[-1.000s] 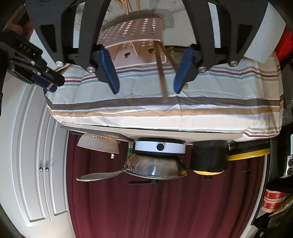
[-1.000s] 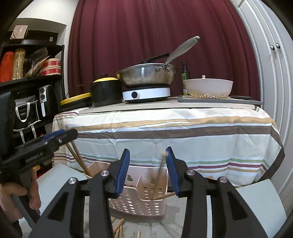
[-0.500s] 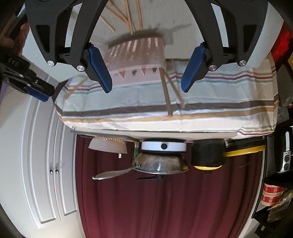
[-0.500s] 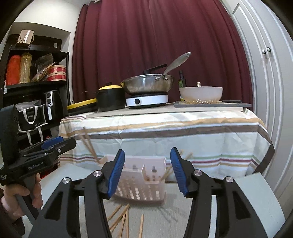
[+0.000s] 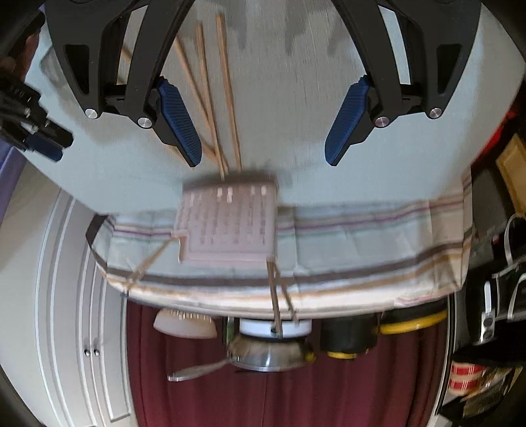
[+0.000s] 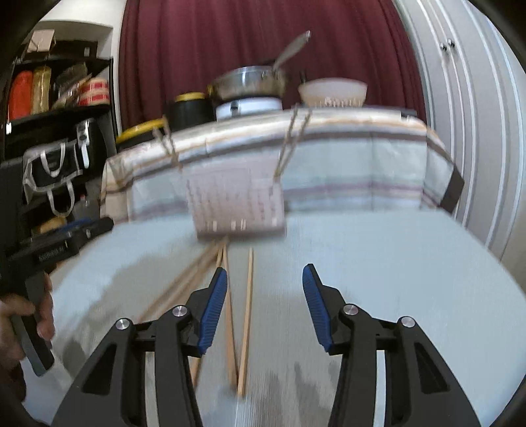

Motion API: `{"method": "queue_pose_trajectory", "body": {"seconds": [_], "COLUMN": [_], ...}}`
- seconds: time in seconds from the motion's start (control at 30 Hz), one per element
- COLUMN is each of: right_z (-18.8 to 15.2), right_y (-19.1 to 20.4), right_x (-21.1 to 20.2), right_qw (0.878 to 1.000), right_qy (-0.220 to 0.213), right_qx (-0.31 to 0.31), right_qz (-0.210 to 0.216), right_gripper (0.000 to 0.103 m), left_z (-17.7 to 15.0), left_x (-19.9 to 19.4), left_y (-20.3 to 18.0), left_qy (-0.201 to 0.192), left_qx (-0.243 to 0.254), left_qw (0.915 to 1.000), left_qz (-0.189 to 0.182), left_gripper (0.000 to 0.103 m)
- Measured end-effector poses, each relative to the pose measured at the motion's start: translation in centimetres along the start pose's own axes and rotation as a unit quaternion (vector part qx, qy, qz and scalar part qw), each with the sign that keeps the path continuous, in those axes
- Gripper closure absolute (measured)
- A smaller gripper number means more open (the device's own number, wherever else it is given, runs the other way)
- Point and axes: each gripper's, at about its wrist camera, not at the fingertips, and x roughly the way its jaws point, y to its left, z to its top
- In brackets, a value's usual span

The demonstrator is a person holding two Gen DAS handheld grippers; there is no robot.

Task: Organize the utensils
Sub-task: 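Move both open tools back to the remaining chopsticks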

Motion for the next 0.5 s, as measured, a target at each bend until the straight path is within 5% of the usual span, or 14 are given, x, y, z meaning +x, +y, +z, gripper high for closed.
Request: {"method": "queue_pose_trajectory", "body": {"seconds": [0.27,0.5], "right_z": [-5.8,-6.7], "right_y": [1.0,0.5], "right_x": [1.1,1.1], "right_qw": [0.997,0.997], "right_qy": [0.069,0.073], "right_qx": [-0.008,-0.006], "right_qz": [0.015,0.007], "right_gripper": [0.073,0.077], "left_z": [-4.7,-6.7], "left_x": [-0.5,-0.6], "left_y": [-0.1,-0.4], "left_qy": [0.037,0.057], "left_qx": [-0.002,-0.002], "left_qw": [0.9993,0.9984], "left_qz": [0.005,0.002], "left_gripper": [0.029,0.031]}}
